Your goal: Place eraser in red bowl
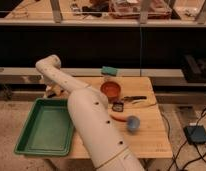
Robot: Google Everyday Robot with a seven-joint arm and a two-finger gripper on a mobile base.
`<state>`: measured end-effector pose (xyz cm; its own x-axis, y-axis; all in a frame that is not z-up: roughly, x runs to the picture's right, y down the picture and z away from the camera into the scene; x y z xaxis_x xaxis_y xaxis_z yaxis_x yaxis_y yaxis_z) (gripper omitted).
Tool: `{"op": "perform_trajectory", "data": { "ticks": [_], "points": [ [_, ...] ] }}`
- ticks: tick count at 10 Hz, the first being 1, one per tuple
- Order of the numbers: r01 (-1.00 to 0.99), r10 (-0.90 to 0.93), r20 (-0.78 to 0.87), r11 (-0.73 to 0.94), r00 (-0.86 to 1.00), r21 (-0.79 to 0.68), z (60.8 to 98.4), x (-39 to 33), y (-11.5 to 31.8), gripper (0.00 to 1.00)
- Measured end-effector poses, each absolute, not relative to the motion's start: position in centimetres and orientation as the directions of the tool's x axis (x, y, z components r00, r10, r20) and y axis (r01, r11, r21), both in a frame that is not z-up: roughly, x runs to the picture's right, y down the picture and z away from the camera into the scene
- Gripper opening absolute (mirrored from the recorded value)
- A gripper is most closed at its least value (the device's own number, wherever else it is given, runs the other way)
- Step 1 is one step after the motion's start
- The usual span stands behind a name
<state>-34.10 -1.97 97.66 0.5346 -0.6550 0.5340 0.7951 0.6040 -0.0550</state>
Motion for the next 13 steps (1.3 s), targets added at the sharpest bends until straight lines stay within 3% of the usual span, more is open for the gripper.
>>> {"op": "perform_trajectory", "data": {
  "ticks": [3, 10, 11, 13],
  "points": [
    [0.811, -0.65, 0.552, 0.578, 0.523, -0.087, 99.3, -34.4, -0.8, 0.78],
    [0.819, -0.633, 0.583, 0.566, 0.509, -0.1, 99.6, -33.8, -0.8, 0.1],
    [0.815, -0.633, 0.581, 0.571, 0.512, -0.097, 99.5, -33.5, -1.0, 0.03],
    [0.806, -0.638, 0.574, 0.588, 0.513, -0.066, 98.3, -32.6, -2.2, 0.0]
  ]
}}
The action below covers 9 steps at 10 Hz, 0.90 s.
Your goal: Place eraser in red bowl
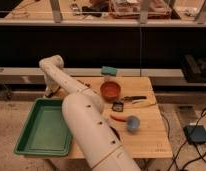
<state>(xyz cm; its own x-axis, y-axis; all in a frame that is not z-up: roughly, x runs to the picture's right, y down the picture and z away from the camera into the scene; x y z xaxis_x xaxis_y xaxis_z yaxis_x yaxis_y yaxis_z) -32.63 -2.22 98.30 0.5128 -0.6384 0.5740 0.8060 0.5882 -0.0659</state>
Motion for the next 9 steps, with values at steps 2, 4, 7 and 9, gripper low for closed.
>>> {"op": "perform_trajectory", "data": {
  "ticks": [2, 4, 7, 9],
  "points": [
    [0.8, -0.653, 0.563, 0.599, 0.507, -0.025, 95.9, -31.6, -4.5, 0.0],
    [0.789, -0.689, 0.538, 0.61, 0.485, 0.07, 90.4, -28.8, -8.7, 0.0],
    [0.797, -0.752, 0.499, 0.576, 0.43, 0.182, 85.3, -26.0, -9.9, 0.0],
    [0.811, -0.801, 0.45, 0.534, 0.394, 0.24, 82.2, -23.8, -8.2, 0.0]
  ]
}}
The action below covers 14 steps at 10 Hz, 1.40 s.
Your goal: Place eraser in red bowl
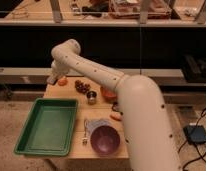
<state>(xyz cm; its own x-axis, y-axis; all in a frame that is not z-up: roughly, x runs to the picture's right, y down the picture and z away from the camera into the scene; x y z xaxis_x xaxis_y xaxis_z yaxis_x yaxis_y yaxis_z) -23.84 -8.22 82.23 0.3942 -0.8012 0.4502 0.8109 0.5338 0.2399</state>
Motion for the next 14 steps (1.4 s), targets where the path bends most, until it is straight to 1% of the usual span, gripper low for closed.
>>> {"op": "perform_trajectory", "data": {
  "ticks": [4, 7, 10, 14],
  "points": [
    [0.821, -0.849, 0.411, 0.474, 0.332, 0.317, 79.0, -19.1, -3.4, 0.0],
    [0.795, -0.824, 0.432, 0.519, 0.366, 0.316, 78.8, -15.3, -1.2, 0.0],
    [0.76, -0.779, 0.449, 0.587, 0.438, 0.278, 79.3, -12.4, -0.8, 0.0],
    [0.716, -0.72, 0.436, 0.665, 0.54, 0.212, 80.5, -8.5, -2.1, 0.0]
  ]
}}
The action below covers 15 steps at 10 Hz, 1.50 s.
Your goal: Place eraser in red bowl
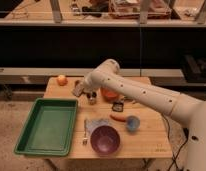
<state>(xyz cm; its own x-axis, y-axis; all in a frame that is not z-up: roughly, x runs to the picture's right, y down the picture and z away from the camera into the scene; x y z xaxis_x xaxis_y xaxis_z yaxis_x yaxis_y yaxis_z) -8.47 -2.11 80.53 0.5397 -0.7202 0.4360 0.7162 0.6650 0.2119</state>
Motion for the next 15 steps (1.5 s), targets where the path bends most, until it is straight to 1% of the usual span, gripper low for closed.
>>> {"op": "perform_trajectory", "data": {
  "ticks": [6, 15],
  "points": [
    [0.636, -0.622, 0.377, 0.765, 0.686, 0.105, 84.0, -4.3, -3.4, 0.0],
    [0.633, -0.619, 0.378, 0.767, 0.689, 0.104, 84.0, -4.3, -3.4, 0.0]
  ]
}}
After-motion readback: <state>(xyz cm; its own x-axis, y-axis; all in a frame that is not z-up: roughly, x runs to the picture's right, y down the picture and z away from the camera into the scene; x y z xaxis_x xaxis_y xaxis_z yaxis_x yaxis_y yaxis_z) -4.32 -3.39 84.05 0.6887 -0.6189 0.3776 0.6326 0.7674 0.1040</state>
